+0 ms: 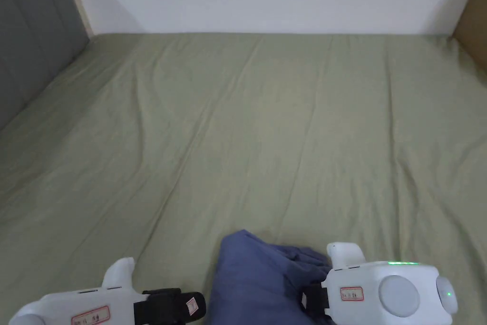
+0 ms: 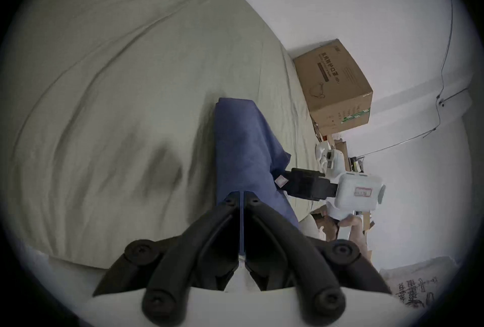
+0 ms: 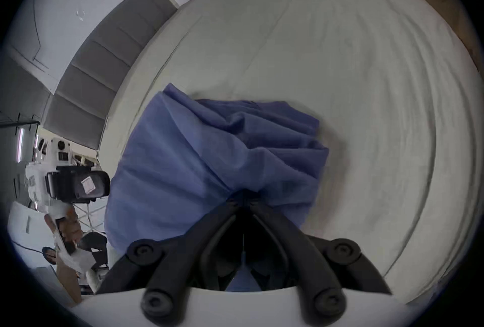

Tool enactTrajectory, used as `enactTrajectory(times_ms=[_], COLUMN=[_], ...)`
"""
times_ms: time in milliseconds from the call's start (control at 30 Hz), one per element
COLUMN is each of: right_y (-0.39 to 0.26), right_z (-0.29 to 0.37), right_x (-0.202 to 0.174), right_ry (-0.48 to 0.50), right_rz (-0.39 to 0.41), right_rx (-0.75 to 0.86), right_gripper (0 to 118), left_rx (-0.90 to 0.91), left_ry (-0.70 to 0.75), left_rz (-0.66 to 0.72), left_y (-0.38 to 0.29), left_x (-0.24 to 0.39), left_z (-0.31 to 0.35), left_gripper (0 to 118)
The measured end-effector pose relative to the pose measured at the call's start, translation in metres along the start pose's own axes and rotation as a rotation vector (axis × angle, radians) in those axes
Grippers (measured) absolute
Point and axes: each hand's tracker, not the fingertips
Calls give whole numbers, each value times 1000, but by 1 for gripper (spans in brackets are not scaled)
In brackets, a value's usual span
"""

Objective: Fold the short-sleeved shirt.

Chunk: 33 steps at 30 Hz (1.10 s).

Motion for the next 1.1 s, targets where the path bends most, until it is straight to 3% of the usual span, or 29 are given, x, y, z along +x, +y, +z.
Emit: enactTrajectory(times_ms=[67, 167, 200, 267, 500, 533, 567, 600, 633, 700, 900, 1067, 1100], right_y=[-2, -1, 1, 2, -3, -3, -3, -3, -3, -1, 8, 16, 17], right_z=[1, -1, -3, -3, 4, 4, 4, 7, 7, 11, 28, 36, 35], right_x=[-7, -11, -10, -8, -5, -5, -6, -8, -8, -10, -21, -28, -28], right_ry=[-16, -43, -46, -44, -6, -5, -8, -15, -14, -15, 0, 18, 22], right_rz=[6, 36, 42, 42, -13, -16, -16, -14, -11, -11, -21, -31, -35], right_rx=[1, 2, 2, 1, 11, 11, 11, 10, 6, 3, 49, 82, 82], right_gripper=[0, 0, 0, 0, 0, 0, 0, 0, 0, 0, 0, 0, 0], left_rx=[0, -22, -38, -72, -177, -168, -161, -186, -216, -193, -206, -146, -138], left_ry=[6, -3, -16, -67, -241, -287, -247, -137, -65, -206, -133, 22, 122], left_rz=[14, 10, 19, 48, 165, 176, 200, 194, 192, 208, 115, 29, 5], left_y=[9, 19, 22, 30, 39, 40, 41, 40, 39, 40, 56, 96, 107], left_x=[-7, -3, -6, -11, -34, -34, -38, -42, -49, -38, -26, -36, -39], left_z=[-3, -15, -21, -36, -99, -100, -107, -115, -119, -105, -74, -14, 0], left_gripper=[16, 86, 101, 106, 105, 97, 68, 23, 23, 23, 23, 23, 23])
